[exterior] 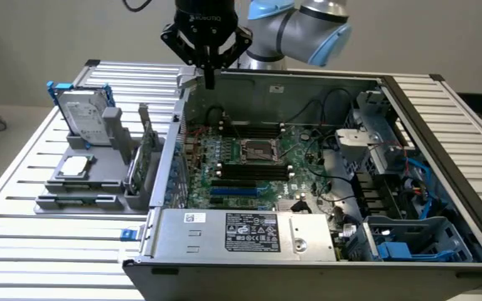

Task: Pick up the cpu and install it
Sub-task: 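Reach for the cpu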

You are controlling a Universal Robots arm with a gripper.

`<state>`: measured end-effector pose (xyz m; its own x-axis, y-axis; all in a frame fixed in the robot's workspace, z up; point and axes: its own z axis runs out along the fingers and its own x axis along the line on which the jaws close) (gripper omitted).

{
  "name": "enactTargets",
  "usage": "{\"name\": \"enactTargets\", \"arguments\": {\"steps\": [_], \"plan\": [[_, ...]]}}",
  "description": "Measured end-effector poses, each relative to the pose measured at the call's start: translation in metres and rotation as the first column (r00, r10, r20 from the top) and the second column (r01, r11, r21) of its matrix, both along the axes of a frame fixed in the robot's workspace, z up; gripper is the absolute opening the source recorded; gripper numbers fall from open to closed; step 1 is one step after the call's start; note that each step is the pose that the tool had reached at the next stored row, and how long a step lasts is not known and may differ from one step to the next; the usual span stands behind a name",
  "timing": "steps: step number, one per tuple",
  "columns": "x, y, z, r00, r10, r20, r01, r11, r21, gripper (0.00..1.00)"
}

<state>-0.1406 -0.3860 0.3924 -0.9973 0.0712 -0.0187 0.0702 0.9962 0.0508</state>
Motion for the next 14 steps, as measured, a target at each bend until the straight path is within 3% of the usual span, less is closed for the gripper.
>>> {"name": "enactTargets", "arguments": {"steps": [7, 14], "plan": [[-0.024, 0.0066, -0.0005, 1.0000, 0.000, -0.0022, 0.000, 0.9999, 0.0126, 0.11], [-0.046, 0.0141, -0.0010, 1.0000, 0.003, -0.0033, -0.003, 0.9999, 0.0130, 0.11]]}}
